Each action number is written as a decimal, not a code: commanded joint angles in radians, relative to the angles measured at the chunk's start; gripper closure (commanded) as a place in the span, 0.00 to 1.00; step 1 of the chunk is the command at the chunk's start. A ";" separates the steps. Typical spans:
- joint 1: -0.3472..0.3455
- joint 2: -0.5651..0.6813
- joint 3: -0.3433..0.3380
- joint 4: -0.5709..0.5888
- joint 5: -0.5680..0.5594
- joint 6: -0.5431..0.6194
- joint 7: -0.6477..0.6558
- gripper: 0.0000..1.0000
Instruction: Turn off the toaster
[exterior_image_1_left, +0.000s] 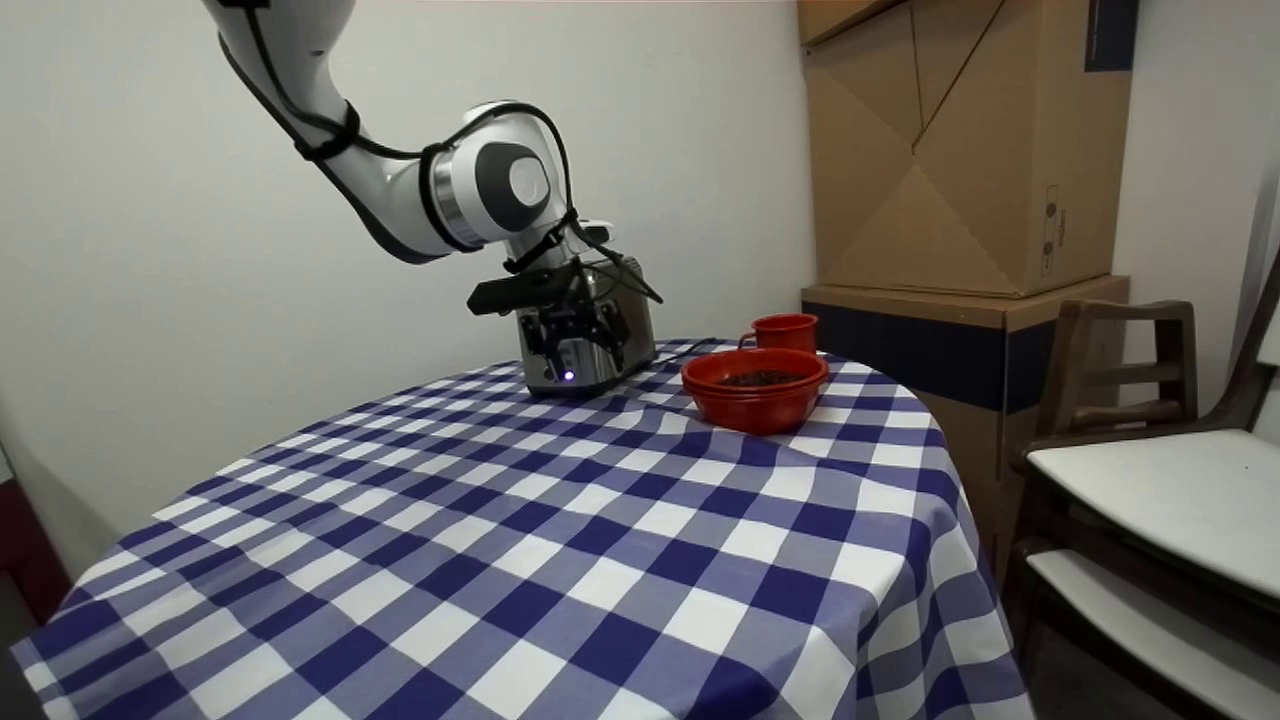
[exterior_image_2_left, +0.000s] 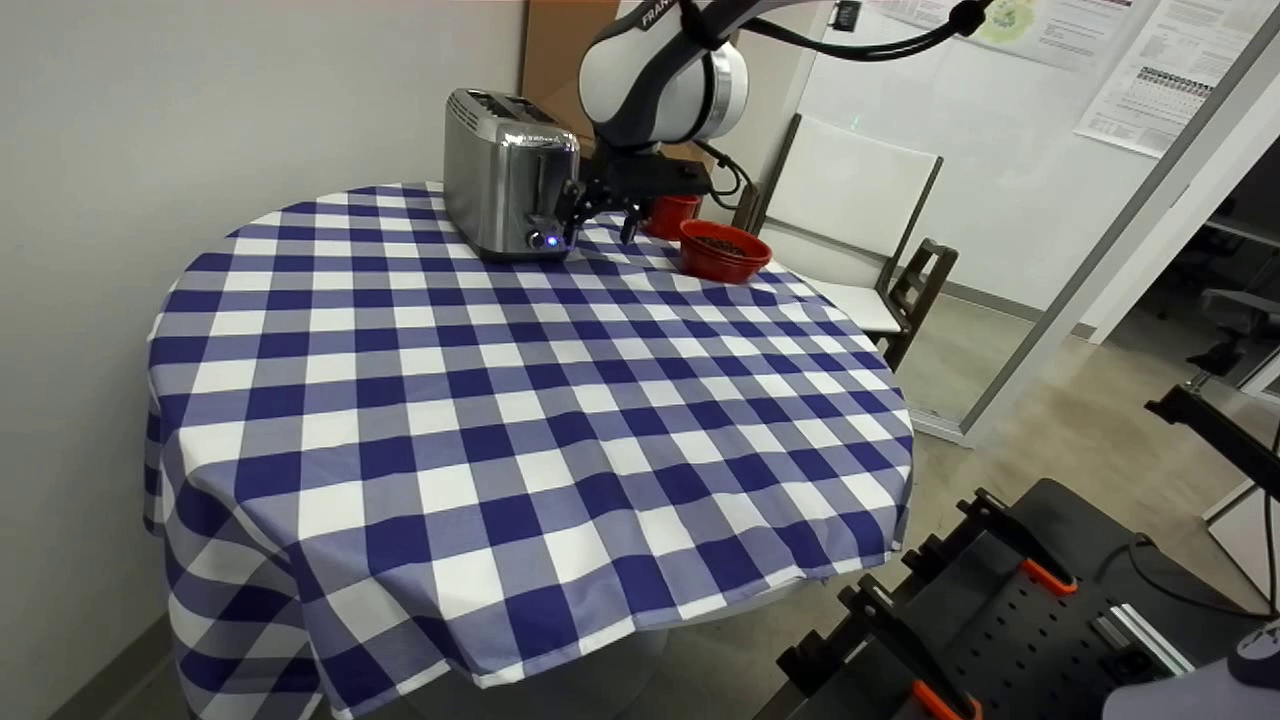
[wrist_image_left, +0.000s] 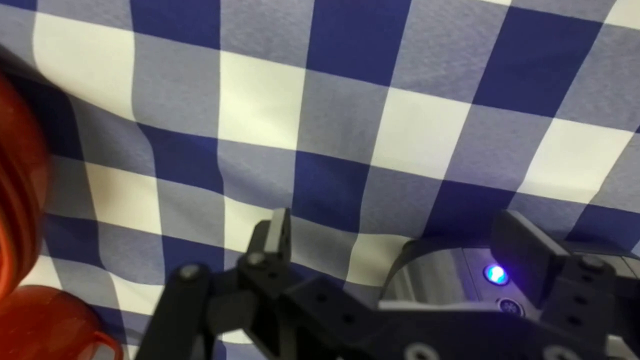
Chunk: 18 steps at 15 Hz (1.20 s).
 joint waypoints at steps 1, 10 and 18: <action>-0.009 0.061 0.012 0.084 0.029 0.014 0.012 0.00; -0.014 0.113 0.025 0.140 0.062 0.078 0.008 0.00; -0.028 0.083 0.043 0.167 0.074 -0.224 -0.008 0.00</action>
